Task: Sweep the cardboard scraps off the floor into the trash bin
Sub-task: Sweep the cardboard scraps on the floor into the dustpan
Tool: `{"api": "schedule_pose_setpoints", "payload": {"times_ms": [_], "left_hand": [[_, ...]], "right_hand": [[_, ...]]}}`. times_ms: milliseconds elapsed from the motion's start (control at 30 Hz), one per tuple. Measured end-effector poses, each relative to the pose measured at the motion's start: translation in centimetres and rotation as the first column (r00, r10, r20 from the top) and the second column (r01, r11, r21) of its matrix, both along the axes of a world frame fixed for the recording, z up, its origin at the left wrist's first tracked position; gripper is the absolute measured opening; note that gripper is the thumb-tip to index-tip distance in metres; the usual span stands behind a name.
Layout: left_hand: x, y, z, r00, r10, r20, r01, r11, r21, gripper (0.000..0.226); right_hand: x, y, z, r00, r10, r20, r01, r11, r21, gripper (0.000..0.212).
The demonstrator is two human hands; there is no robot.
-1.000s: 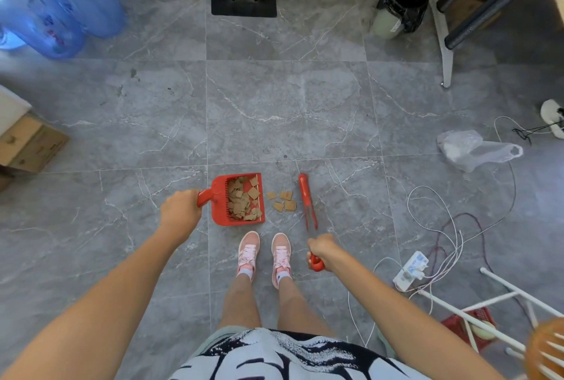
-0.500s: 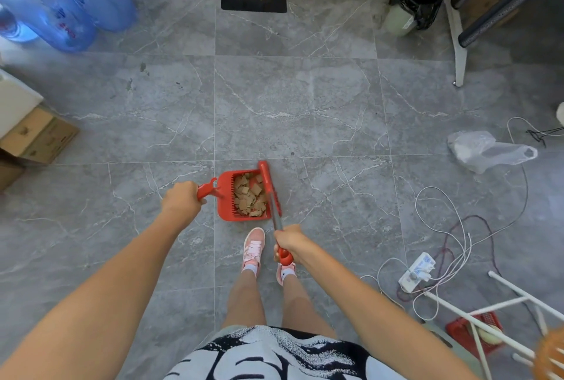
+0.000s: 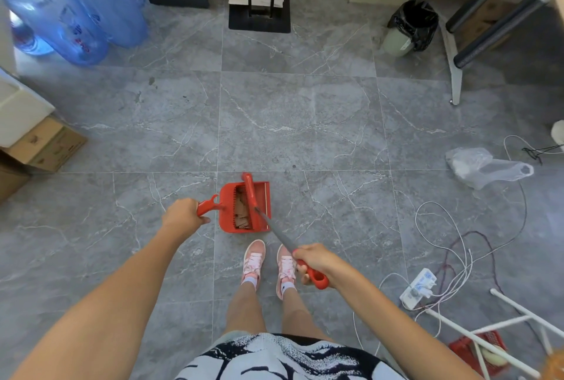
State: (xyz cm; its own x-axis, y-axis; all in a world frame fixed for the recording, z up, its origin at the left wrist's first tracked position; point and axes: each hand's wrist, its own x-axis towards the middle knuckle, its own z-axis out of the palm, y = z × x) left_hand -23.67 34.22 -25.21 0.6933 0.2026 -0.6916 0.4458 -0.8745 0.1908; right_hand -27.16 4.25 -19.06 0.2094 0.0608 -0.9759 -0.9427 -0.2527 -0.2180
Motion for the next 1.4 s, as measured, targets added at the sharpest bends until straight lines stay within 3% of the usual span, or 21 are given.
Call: {"api": "schedule_pose_setpoints", "payload": {"times_ms": [100,167,300,433,567,800,1067,1267,1400], "left_hand": [[-1.1,1.2,0.1,0.998,-0.013,0.061,0.018,0.997,-0.071,0.033],[-1.5,1.6,0.3,0.996,0.005,0.084,0.006,0.993,-0.121,0.033],[-1.8,1.4,1.4,0.96,0.091,0.264,-0.053,0.988,-0.146,0.05],[-1.5,0.4,2.3,0.895,0.128,0.427,-0.087,0.99,-0.115,0.039],[-1.9,-0.8,2.3,0.901,0.039,0.432,0.013,0.993,-0.117,0.032],[0.6,-3.6,1.8,0.912,-0.195,0.362,0.198,0.98,0.03,0.044],[0.2,-3.0,0.1,0.949,-0.136,0.286,0.154,0.987,-0.042,0.04],[-0.8,-2.0,-0.7,0.964,-0.106,0.244,0.115,0.993,-0.022,0.037],[0.3,-2.4,-0.5,0.967,-0.081,0.241,0.098,0.994,-0.057,0.04]], "right_hand": [[0.0,-4.0,1.8,1.0,-0.018,-0.014,0.018,1.0,0.009,0.014],[-0.2,-6.3,2.6,1.0,-0.02,-0.017,0.02,1.0,-0.018,0.027],[0.6,-9.1,3.2,0.996,-0.089,-0.002,0.089,0.995,-0.055,0.01],[1.8,-10.4,2.1,0.991,-0.129,0.02,0.13,0.985,-0.114,0.026],[2.7,-10.6,1.2,0.989,-0.126,0.076,0.138,0.973,-0.183,0.026],[3.2,-11.2,-1.6,0.989,-0.114,0.09,0.134,0.953,-0.27,0.026],[1.2,-6.6,-4.8,0.999,0.032,0.006,-0.029,0.947,-0.321,0.024],[0.6,-0.9,-4.8,0.994,0.108,0.03,-0.098,0.97,-0.223,0.028],[0.0,3.1,-4.4,0.996,0.084,0.01,-0.082,0.991,-0.105,0.018]]}}
